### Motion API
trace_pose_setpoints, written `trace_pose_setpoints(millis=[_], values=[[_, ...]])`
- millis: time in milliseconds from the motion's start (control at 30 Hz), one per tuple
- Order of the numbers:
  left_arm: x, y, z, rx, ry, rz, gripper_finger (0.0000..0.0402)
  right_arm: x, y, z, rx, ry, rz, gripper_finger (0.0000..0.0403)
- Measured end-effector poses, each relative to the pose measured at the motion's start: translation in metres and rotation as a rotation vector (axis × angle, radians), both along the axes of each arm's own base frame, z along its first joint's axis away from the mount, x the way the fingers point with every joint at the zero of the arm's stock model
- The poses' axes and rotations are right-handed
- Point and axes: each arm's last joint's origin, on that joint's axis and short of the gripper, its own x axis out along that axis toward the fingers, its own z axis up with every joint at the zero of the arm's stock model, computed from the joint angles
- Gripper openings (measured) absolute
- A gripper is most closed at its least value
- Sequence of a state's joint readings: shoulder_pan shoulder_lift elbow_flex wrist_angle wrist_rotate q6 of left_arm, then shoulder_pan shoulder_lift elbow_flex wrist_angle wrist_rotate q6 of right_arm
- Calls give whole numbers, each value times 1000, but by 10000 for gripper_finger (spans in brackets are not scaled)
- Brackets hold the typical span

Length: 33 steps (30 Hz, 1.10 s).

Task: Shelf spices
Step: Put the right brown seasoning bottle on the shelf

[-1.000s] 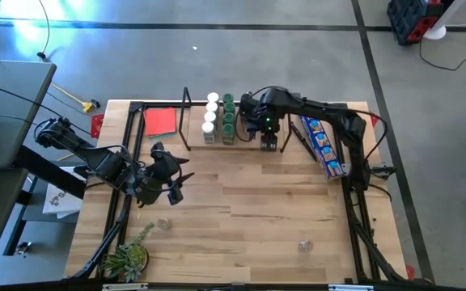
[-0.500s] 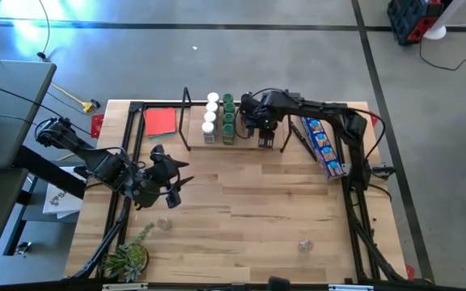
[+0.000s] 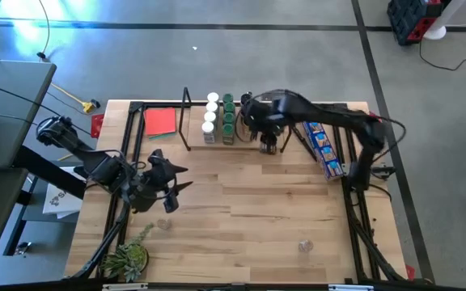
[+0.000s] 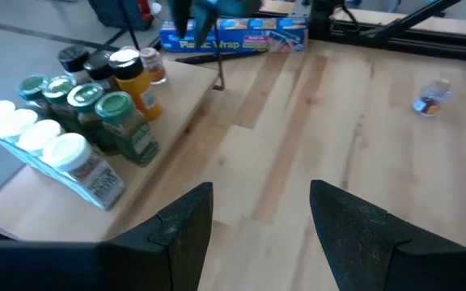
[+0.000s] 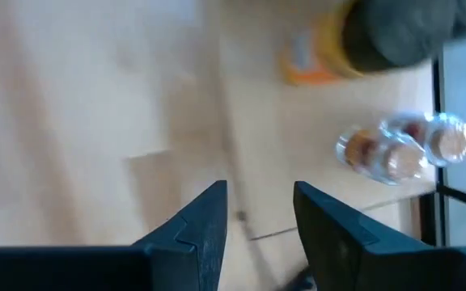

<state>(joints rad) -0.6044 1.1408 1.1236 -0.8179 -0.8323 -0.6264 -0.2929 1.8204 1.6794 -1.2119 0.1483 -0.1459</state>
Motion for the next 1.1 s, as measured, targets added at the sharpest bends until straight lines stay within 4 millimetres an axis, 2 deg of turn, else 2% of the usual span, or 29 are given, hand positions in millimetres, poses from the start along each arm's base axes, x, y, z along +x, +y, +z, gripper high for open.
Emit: trace_pose_setpoints(millis=[100, 267, 333, 467, 567, 667, 800, 900, 1100], values=[[-5, -7, 0, -26, -22, -7, 201, -12, 45, 18, -12, -95, 79, 137], [-14, -22, -3, -36, -55, -1, 201, -50, 125, 30, 35, -246, 168, 137], [-16, -31, -7, -25, -61, -3, 201, -66, 159, 29, 83, -281, 194, 137], [-16, -48, -18, -23, -57, -10, 201, -83, 232, 20, 205, -318, 222, 137], [-15, -61, -28, -17, -33, -27, 201, -89, 281, 12, 309, -374, 241, 137], [-13, -75, -42, 28, 10, -60, 201, -83, 321, 3, 323, -544, 261, 137], [-11, -91, -60, 55, 41, -70, 201, -71, 335, -8, 313, -556, 216, 140], [-8, -99, -70, 94, 76, -88, 201, -69, 338, -10, 357, -467, 136, 153], [-8, -108, -81, -2, 100, -64, 201, -95, 346, -25, 387, -159, -58, 219]])
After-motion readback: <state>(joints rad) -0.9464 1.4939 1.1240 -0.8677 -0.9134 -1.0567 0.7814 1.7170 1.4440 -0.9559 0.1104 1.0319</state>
